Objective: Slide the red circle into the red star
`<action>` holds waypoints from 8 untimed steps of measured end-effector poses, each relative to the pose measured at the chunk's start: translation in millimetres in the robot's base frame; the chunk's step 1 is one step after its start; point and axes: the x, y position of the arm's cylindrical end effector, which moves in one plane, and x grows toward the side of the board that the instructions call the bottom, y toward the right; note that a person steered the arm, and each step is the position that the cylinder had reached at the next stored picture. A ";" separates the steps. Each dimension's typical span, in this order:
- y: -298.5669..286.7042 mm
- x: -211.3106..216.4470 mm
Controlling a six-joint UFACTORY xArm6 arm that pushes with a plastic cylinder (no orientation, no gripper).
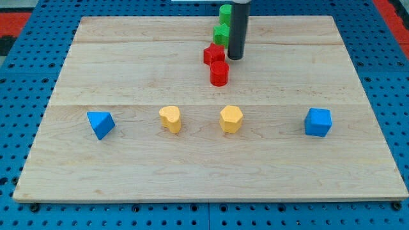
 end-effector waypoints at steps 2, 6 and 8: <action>-163.0 10.4; -8.7 70.8; -46.6 47.6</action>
